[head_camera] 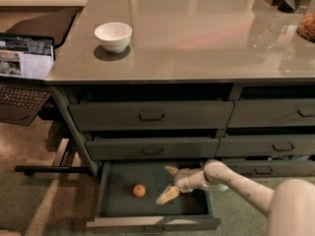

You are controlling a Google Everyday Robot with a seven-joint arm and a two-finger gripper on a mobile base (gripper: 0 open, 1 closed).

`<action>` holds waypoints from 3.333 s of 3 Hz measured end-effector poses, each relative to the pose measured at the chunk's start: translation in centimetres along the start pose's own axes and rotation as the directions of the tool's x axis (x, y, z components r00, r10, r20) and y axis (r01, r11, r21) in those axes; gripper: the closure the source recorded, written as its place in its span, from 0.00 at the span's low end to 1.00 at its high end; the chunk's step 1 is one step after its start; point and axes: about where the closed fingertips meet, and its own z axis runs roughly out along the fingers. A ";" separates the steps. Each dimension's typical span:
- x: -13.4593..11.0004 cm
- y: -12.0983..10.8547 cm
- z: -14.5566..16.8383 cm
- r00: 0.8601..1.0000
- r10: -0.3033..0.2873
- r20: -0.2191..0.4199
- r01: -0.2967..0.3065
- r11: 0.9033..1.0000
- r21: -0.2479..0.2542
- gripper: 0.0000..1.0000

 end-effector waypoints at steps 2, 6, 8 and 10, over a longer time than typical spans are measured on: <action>4.8 -1.8 9.2 0.992 -0.007 0.129 0.009 1.000 -0.013 0.00; 5.5 -3.6 17.4 0.978 -0.097 0.182 0.065 0.983 0.171 0.00; 4.7 -4.3 18.1 0.976 -0.183 0.122 0.161 0.972 0.171 0.00; 6.0 -5.4 19.0 0.975 -0.219 0.045 0.209 0.964 0.162 0.00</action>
Offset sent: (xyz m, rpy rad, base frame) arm 0.0223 0.0864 -0.1302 0.1855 -0.0881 -0.0549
